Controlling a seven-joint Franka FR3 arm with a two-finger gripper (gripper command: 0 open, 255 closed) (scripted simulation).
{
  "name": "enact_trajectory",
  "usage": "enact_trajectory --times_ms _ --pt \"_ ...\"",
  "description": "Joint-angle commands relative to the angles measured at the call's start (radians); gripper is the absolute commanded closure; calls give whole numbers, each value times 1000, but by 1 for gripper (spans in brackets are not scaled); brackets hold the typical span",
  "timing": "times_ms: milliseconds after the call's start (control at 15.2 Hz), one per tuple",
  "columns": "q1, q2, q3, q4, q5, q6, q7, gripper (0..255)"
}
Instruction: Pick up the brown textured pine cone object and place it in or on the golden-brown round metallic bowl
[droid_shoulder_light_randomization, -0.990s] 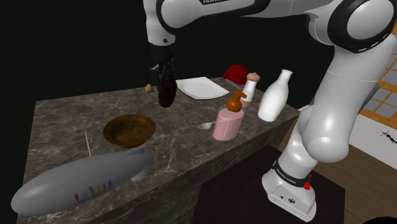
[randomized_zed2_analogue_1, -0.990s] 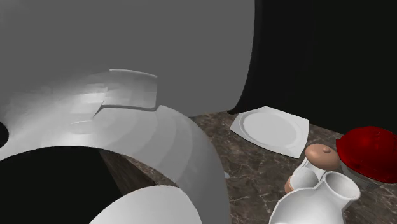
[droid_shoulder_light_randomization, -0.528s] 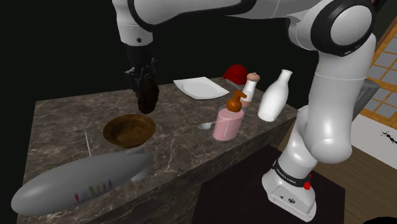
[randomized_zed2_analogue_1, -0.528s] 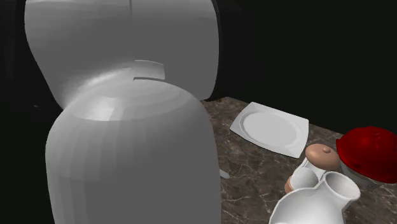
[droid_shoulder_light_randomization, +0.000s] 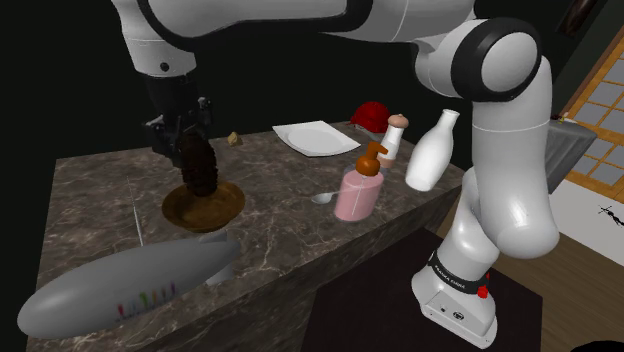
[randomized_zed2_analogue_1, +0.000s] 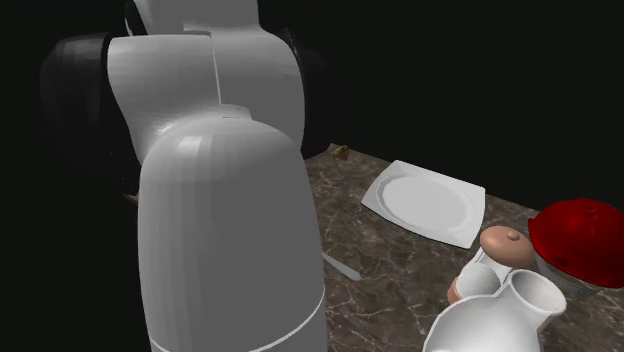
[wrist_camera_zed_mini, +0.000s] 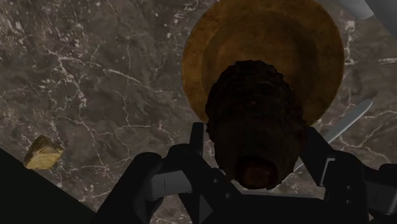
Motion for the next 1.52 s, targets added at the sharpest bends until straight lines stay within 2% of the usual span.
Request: enact_trajectory --times_ms 0,726,1254,1320,1452 --pt "3 6 0 -14 -2 20 8 255" --pt "-7 14 -3 -156 -8 168 25 255" --pt "-8 14 -2 -156 -8 167 26 255" --pt "-8 10 -2 -161 -8 170 26 0" --pt "-9 4 -1 -170 -6 172 26 0"
